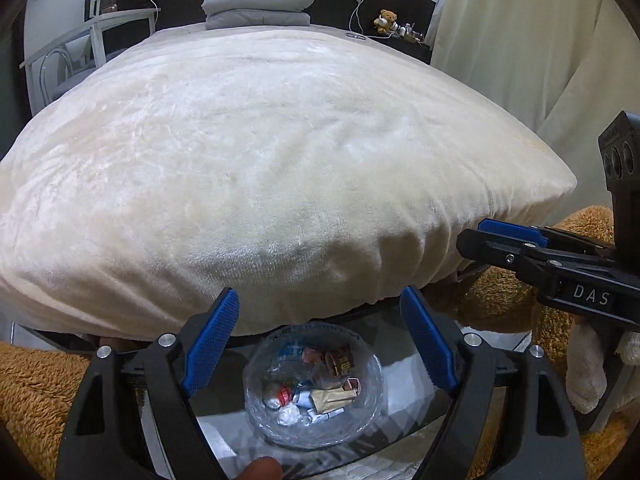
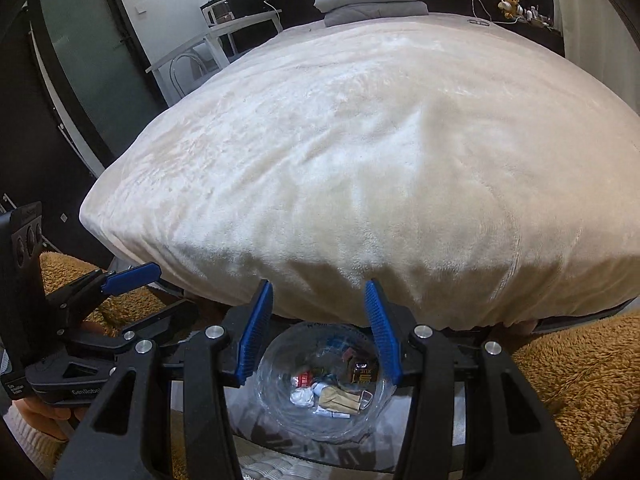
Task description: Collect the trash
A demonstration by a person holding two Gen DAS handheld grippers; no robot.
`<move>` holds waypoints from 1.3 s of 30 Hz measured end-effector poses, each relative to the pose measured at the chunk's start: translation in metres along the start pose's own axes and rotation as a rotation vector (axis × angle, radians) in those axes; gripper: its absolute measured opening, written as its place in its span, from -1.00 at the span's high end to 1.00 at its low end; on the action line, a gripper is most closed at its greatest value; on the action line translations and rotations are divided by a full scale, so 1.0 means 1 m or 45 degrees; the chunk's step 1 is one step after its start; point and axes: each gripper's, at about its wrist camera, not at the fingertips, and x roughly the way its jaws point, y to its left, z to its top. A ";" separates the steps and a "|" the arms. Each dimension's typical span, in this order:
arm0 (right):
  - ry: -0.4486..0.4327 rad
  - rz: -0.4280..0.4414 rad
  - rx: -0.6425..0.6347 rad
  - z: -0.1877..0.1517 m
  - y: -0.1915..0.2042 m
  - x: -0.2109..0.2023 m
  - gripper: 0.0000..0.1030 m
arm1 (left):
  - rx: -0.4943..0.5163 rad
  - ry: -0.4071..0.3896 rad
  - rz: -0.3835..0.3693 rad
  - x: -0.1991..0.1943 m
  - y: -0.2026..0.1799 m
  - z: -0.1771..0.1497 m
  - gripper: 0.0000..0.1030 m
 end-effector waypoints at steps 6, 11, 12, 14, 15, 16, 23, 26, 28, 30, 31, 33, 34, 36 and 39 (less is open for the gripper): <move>-0.105 -0.019 -0.048 0.004 0.004 -0.015 -0.12 | -0.010 -0.103 0.015 -0.015 0.003 0.004 -0.59; -0.195 -0.065 -0.124 0.007 0.011 -0.023 -0.48 | -0.004 -0.215 0.048 -0.029 0.005 0.008 -0.87; -0.217 -0.075 -0.142 0.007 0.013 -0.025 -0.68 | -0.005 -0.226 0.047 -0.032 0.007 0.008 -0.87; -0.264 -0.082 -0.165 0.008 0.015 -0.028 -0.90 | -0.009 -0.253 0.058 -0.034 0.008 0.009 -0.87; -0.283 -0.088 -0.168 0.008 0.015 -0.030 -0.90 | -0.007 -0.265 0.072 -0.036 0.008 0.009 -0.87; -0.294 -0.099 -0.171 0.008 0.015 -0.031 -0.90 | -0.006 -0.273 0.080 -0.037 0.008 0.009 -0.87; -0.318 -0.113 -0.169 0.009 0.013 -0.031 -0.90 | 0.015 -0.349 0.102 -0.046 0.007 0.010 -0.87; -0.359 -0.133 -0.194 0.007 0.014 -0.034 -0.90 | 0.034 -0.372 0.114 -0.048 0.004 0.010 -0.87; -0.377 -0.144 -0.202 0.006 0.016 -0.036 -0.90 | 0.042 -0.380 0.118 -0.048 0.003 0.010 -0.87; -0.380 -0.145 -0.202 0.006 0.016 -0.037 -0.90 | 0.047 -0.388 0.118 -0.049 0.002 0.010 -0.87; -0.381 -0.148 -0.204 0.006 0.016 -0.037 -0.90 | 0.049 -0.390 0.120 -0.050 0.002 0.010 -0.87; -0.383 -0.145 -0.205 0.006 0.016 -0.037 -0.90 | 0.049 -0.392 0.120 -0.050 0.002 0.009 -0.87; -0.386 -0.144 -0.205 0.006 0.016 -0.037 -0.90 | 0.049 -0.391 0.121 -0.050 0.002 0.009 -0.87; -0.388 -0.145 -0.207 0.006 0.016 -0.037 -0.90 | 0.053 -0.392 0.125 -0.050 0.001 0.009 -0.87; -0.385 -0.143 -0.206 0.006 0.015 -0.037 -0.90 | 0.052 -0.392 0.126 -0.050 0.001 0.009 -0.87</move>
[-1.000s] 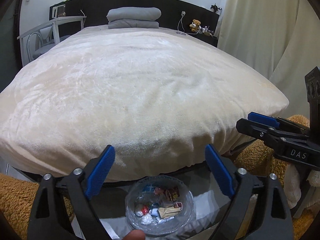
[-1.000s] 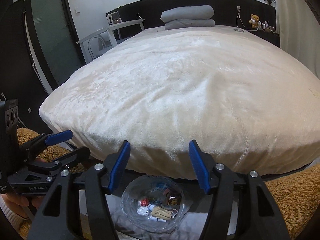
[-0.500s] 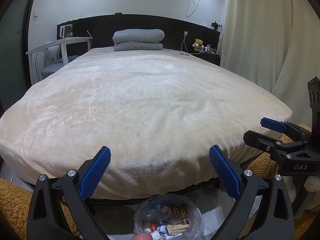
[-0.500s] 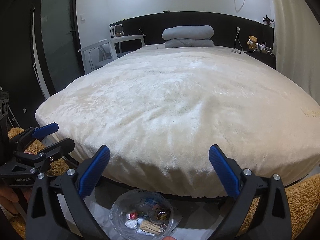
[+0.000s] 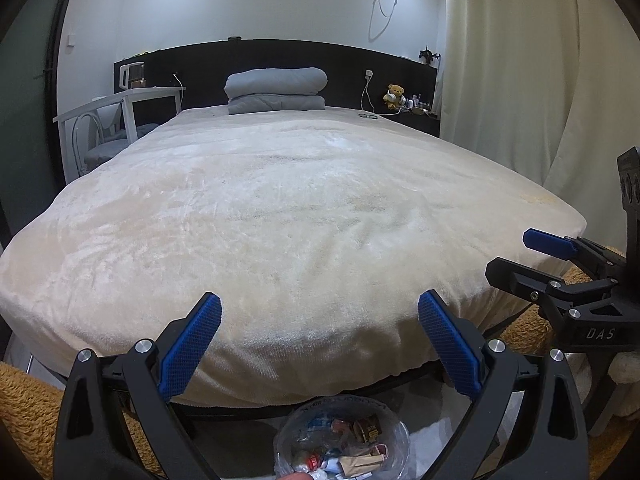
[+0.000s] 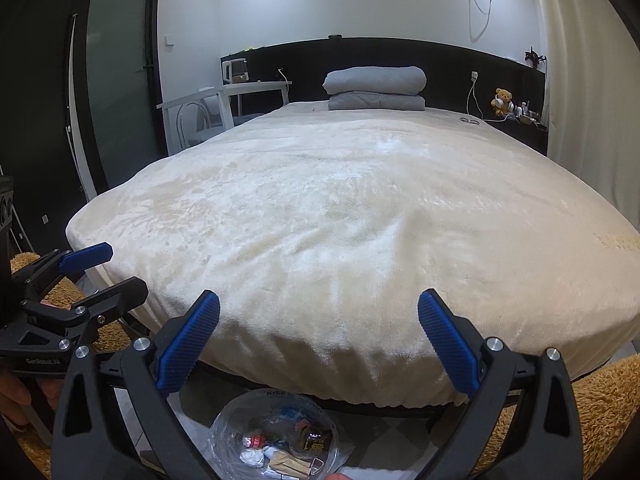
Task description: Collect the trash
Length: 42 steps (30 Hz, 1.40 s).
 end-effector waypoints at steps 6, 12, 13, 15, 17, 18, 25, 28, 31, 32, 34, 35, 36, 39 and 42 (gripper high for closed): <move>0.004 0.006 -0.003 0.000 0.001 0.000 -0.90 | 0.003 0.002 0.002 0.000 0.000 0.000 -0.87; 0.010 0.003 -0.005 -0.001 0.002 0.001 -0.90 | -0.001 0.000 0.003 0.000 0.000 0.000 -0.87; 0.010 0.005 -0.004 -0.001 0.002 0.001 -0.90 | -0.002 0.000 0.004 0.000 0.000 0.000 -0.87; 0.011 0.004 -0.005 -0.001 0.002 0.001 -0.90 | -0.004 0.003 0.007 0.001 0.000 0.000 -0.87; 0.011 0.005 -0.003 -0.001 0.002 0.001 -0.90 | -0.005 0.003 0.009 0.001 0.000 -0.001 -0.87; 0.011 0.006 -0.004 -0.001 0.002 0.001 -0.90 | -0.004 0.002 0.008 0.001 0.001 0.000 -0.87; 0.013 0.008 -0.002 -0.001 0.002 0.001 -0.90 | -0.004 0.003 0.011 0.001 0.001 -0.001 -0.87; 0.014 0.002 -0.003 -0.001 0.003 0.001 -0.90 | -0.004 0.003 0.013 0.001 0.001 -0.001 -0.87; 0.015 0.005 0.001 -0.002 0.002 0.002 -0.90 | -0.007 0.004 0.010 0.001 0.001 -0.001 -0.87; 0.015 0.004 0.000 -0.002 0.002 0.002 -0.90 | -0.006 0.003 0.011 0.001 0.001 -0.001 -0.87; 0.018 0.008 0.000 -0.002 0.002 0.003 -0.90 | -0.008 0.003 0.010 0.001 0.001 -0.001 -0.87; 0.017 0.007 -0.001 -0.002 0.002 0.002 -0.90 | -0.008 0.003 0.012 0.001 0.001 -0.001 -0.87; 0.018 0.008 0.000 -0.002 0.002 0.003 -0.90 | -0.006 0.004 0.012 0.001 0.001 -0.001 -0.87; 0.018 0.006 0.001 -0.002 0.002 0.003 -0.90 | -0.006 0.003 0.012 0.001 0.002 -0.001 -0.87; 0.017 0.006 0.000 -0.002 0.002 0.003 -0.90 | -0.006 0.002 0.014 0.001 0.002 -0.001 -0.87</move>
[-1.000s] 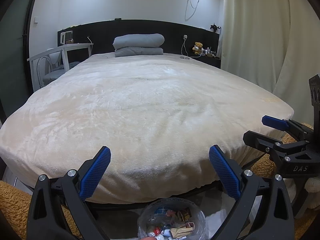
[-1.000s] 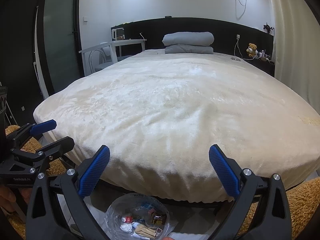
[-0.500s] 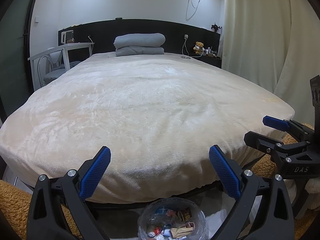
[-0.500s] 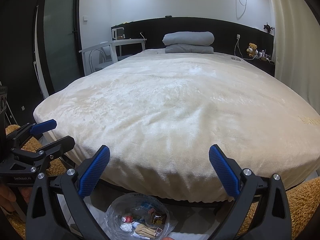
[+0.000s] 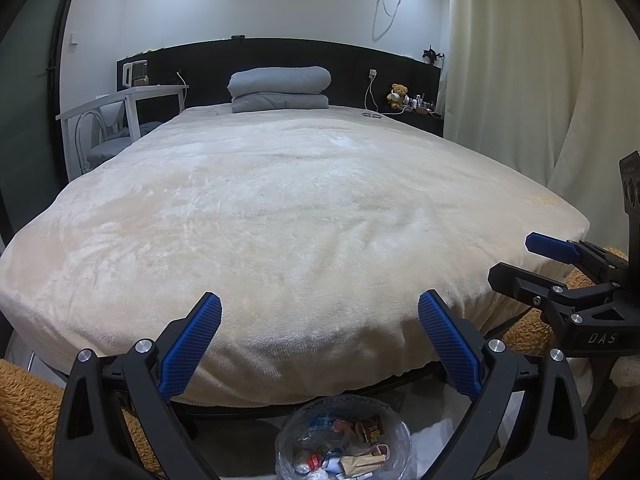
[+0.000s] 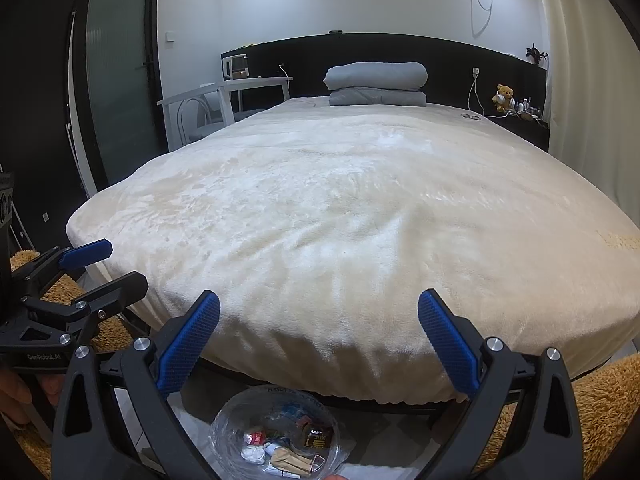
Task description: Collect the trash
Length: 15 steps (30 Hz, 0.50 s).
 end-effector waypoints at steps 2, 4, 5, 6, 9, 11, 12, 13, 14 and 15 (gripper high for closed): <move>0.002 0.002 0.001 0.000 0.000 0.000 -0.90 | -0.001 0.000 -0.001 0.000 0.000 0.000 -0.87; 0.001 0.001 0.001 0.000 0.000 0.000 -0.90 | 0.002 0.000 0.003 0.000 -0.001 0.000 -0.87; 0.001 0.002 0.001 0.000 0.000 0.000 -0.90 | 0.000 0.000 0.002 0.000 -0.001 0.000 -0.87; 0.000 0.003 0.001 0.000 0.000 0.000 -0.90 | 0.000 -0.001 0.002 0.000 -0.001 0.000 -0.87; 0.003 0.001 0.000 0.000 0.000 0.000 -0.90 | 0.001 -0.001 0.003 0.000 -0.001 0.000 -0.87; 0.003 0.001 0.001 0.000 -0.001 0.001 -0.90 | 0.000 -0.001 0.000 0.000 -0.001 0.000 -0.87; 0.003 0.002 0.001 0.000 -0.001 0.001 -0.90 | 0.001 -0.001 0.001 0.000 -0.001 0.000 -0.87; 0.002 0.000 0.000 0.000 -0.001 0.001 -0.90 | 0.001 -0.001 0.003 0.000 -0.001 0.000 -0.87; 0.002 0.000 0.001 0.000 -0.001 0.001 -0.90 | 0.001 0.000 0.002 0.000 -0.001 0.000 -0.87; 0.003 0.002 0.001 0.000 -0.001 0.001 -0.90 | 0.000 -0.001 0.002 0.000 -0.001 0.000 -0.87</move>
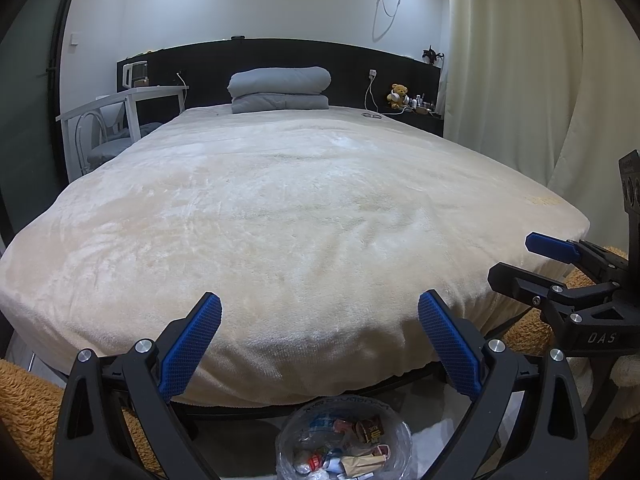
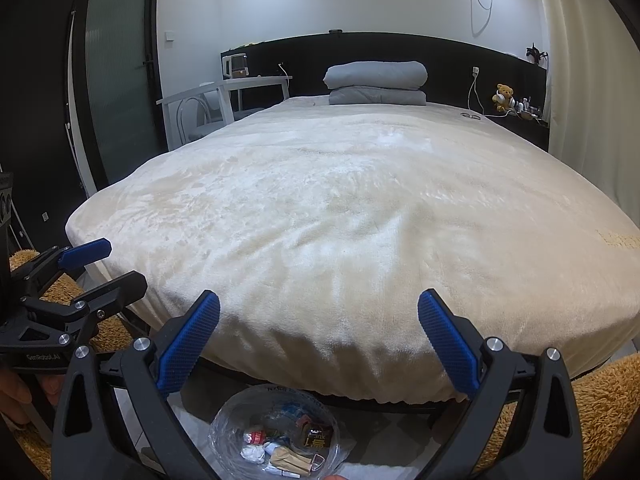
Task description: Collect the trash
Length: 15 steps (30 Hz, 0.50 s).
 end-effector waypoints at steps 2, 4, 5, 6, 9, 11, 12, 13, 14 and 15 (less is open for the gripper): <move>-0.001 -0.002 -0.002 0.000 0.000 0.000 -0.90 | 0.000 -0.001 -0.001 0.000 0.000 0.000 -0.87; -0.001 0.000 -0.002 0.000 0.000 0.000 -0.90 | 0.001 -0.002 0.000 0.000 -0.001 0.000 -0.87; -0.001 -0.001 -0.003 0.000 0.000 0.000 -0.90 | 0.001 -0.003 0.000 0.000 -0.001 0.000 -0.87; -0.001 -0.002 -0.001 0.000 0.000 0.000 -0.90 | 0.002 -0.003 0.002 0.000 -0.001 0.000 -0.87; -0.001 -0.001 -0.001 -0.001 0.000 0.000 -0.90 | 0.001 -0.002 0.003 0.000 -0.001 0.000 -0.87; 0.000 -0.001 -0.003 -0.001 0.000 0.000 -0.90 | 0.003 -0.003 0.008 0.000 -0.001 0.000 -0.87; 0.000 -0.002 -0.004 0.000 0.000 0.000 -0.90 | 0.003 -0.004 0.008 0.000 -0.002 0.000 -0.87; 0.000 -0.003 -0.005 -0.001 0.000 0.000 -0.90 | 0.002 -0.004 0.007 -0.001 -0.002 0.000 -0.87; 0.000 -0.002 -0.006 -0.001 -0.001 0.000 -0.90 | 0.003 -0.005 0.009 -0.001 -0.002 0.000 -0.87; 0.000 -0.002 -0.005 -0.001 0.000 0.000 -0.90 | 0.003 -0.006 0.010 -0.001 -0.002 0.000 -0.87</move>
